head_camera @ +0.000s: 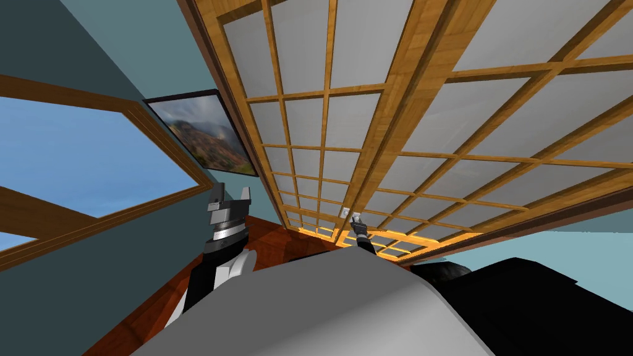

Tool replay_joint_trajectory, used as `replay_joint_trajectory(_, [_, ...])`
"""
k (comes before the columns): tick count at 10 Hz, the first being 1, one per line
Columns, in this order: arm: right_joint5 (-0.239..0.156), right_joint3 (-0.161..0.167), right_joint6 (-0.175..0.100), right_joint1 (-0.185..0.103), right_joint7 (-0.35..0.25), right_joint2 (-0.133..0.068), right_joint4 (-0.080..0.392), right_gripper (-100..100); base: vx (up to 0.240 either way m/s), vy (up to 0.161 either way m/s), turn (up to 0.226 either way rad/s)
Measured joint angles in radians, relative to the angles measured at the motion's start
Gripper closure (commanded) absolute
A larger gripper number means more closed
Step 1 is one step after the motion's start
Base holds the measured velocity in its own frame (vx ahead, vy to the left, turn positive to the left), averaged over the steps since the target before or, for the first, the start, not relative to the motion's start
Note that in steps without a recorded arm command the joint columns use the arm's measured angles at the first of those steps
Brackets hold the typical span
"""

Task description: Pull the door open

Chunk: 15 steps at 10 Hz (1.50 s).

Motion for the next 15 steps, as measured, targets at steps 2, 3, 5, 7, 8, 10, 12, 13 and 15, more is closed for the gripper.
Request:
replay_joint_trajectory(2, [0.004, 0.006, -0.013, 0.009, -0.009, 0.002, 0.027, 100, -0.147, 0.001, -0.064])
replay_joint_trajectory(3, [0.005, 0.007, -0.024, 0.019, -0.015, 0.003, 0.038, 100, -0.077, 0.018, -0.034])
replay_joint_trajectory(5, [0.000, 0.001, -0.007, 0.047, -0.008, -0.004, 0.012, 100, -0.135, 0.015, -0.038])
replay_joint_trajectory(7, [0.002, 0.002, -0.017, 0.048, -0.019, -0.008, 0.038, 100, -0.154, 0.028, -0.044])
replay_joint_trajectory(8, [0.003, 0.003, -0.025, 0.045, -0.024, -0.006, 0.060, 100, -0.052, 0.002, -0.022])
replay_joint_trajectory(10, [-0.002, -0.002, 0.000, 0.087, -0.002, -0.004, 0.008, 100, -0.054, 0.006, -0.013])
replay_joint_trajectory(12, [-0.004, -0.008, 0.000, 0.088, 0.005, -0.001, 0.009, 100, -0.068, 0.012, -0.040])
replay_joint_trajectory(13, [0.000, -0.003, -0.014, 0.085, -0.004, -0.003, 0.030, 100, -0.024, -0.003, 0.004])
replay_joint_trajectory(15, [0.000, -0.002, -0.020, 0.102, -0.006, -0.002, 0.025, 100, -0.054, 0.015, -0.008])
